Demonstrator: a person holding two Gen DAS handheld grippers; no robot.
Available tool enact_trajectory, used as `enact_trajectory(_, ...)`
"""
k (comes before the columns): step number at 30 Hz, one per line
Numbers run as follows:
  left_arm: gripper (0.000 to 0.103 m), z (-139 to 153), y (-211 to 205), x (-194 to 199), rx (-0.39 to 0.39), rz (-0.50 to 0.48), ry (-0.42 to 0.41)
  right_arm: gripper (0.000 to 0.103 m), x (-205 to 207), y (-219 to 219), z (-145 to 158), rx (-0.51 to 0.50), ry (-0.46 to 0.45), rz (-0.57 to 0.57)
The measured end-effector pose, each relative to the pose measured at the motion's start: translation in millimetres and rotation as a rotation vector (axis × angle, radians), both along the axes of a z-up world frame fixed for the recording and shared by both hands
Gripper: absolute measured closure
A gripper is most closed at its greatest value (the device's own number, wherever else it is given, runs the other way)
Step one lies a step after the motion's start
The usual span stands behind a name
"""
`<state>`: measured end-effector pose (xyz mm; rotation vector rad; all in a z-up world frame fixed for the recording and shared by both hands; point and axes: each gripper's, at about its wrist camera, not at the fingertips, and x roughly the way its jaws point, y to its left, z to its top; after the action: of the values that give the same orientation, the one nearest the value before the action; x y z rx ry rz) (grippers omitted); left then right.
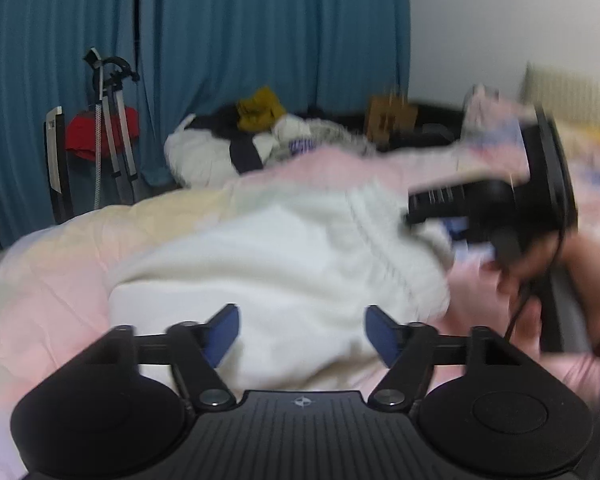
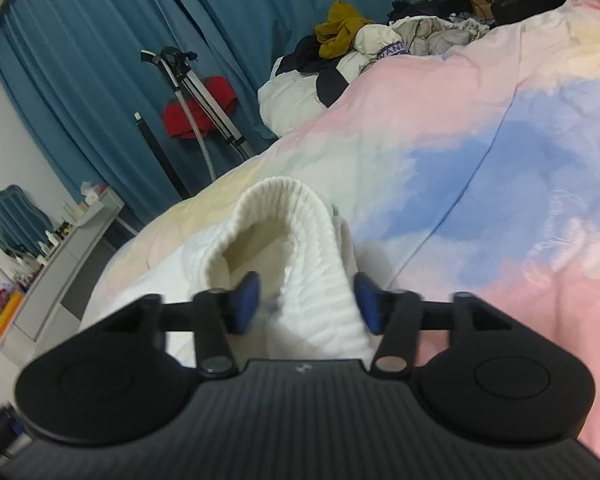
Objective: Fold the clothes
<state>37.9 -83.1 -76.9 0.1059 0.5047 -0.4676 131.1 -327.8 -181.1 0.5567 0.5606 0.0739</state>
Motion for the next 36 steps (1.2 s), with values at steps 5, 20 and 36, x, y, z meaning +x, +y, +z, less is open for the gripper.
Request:
enact_trajectory(5, 0.007, 4, 36, 18, -0.147, 0.128, 0.084, 0.018, -17, 8, 7, -0.050, 0.009, 0.005)
enact_trajectory(20, 0.006, -48, 102, 64, -0.301, 0.416, 0.391, 0.005, 14, -11, -46, 0.292, 0.054, 0.120)
enact_trajectory(36, 0.052, -46, 96, 56, -0.266, 0.416, 0.327, 0.050, 4, 19, -29, 0.095, 0.045, 0.121)
